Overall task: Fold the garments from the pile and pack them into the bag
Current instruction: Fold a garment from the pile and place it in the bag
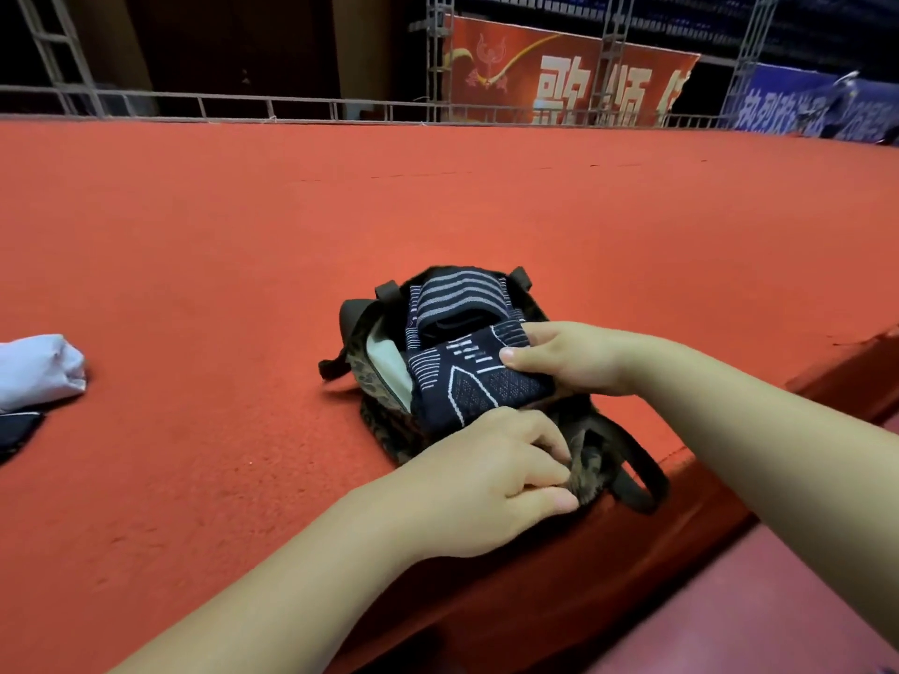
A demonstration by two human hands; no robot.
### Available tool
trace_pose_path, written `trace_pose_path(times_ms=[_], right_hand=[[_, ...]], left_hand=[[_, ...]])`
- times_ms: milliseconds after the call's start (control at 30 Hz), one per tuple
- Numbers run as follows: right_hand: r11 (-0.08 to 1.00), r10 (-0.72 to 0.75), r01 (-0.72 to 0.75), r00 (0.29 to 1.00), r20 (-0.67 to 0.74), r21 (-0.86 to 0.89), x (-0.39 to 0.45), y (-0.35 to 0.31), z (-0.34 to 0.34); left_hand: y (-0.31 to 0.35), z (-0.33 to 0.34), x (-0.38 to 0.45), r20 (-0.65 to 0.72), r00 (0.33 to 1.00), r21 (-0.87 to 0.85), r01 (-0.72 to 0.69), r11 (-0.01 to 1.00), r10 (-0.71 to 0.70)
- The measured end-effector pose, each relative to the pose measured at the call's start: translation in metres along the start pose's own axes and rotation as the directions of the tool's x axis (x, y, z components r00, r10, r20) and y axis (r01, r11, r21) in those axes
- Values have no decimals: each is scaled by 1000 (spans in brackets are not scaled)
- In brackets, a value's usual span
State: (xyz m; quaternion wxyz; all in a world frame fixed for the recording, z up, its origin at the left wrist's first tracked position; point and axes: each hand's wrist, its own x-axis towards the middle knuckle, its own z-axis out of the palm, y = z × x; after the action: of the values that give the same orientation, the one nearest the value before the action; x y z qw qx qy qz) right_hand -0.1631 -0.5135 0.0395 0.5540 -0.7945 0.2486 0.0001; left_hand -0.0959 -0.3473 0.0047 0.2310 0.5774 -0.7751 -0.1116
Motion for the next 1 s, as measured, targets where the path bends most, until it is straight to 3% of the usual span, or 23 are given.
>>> trace_pose_path(times_ms=[100,167,300,400,533,600,733,900,1000], right_hand=[[994,15,-16,1000,-12,-106,0,2,-1],[992,22,-25,1000,-22,-126,-2,8,-3],[969,49,-52,999,-20,-240,-11,20,-6],[906,67,-87,996,-64,-414,-12,30,-4],[755,82,-123,992,-92,-644,-15,23,-6],[671,139,-185,982,-124,-718,-19,15,-7],[691,186,-217,975,-120,-690,-20,11,-1],[618,267,-268,956,-123,-739,-15,2,4],[568,249,-244,961,-119,-786,-19,4,0]], left_hand=[[4,-2,-6,203,947,28,250,968,-250],[8,-1,-9,230,927,127,275,953,-298],[2,2,-15,17,975,271,207,940,-220],[5,6,-20,-87,975,297,223,929,-206],[7,7,-28,-254,920,499,390,774,-299],[3,0,-32,-291,919,552,388,738,-266],[-19,-1,-44,-261,959,462,226,857,-111],[-31,-3,-40,-107,986,187,147,971,-129],[-33,-4,-33,-60,985,218,172,961,-163]])
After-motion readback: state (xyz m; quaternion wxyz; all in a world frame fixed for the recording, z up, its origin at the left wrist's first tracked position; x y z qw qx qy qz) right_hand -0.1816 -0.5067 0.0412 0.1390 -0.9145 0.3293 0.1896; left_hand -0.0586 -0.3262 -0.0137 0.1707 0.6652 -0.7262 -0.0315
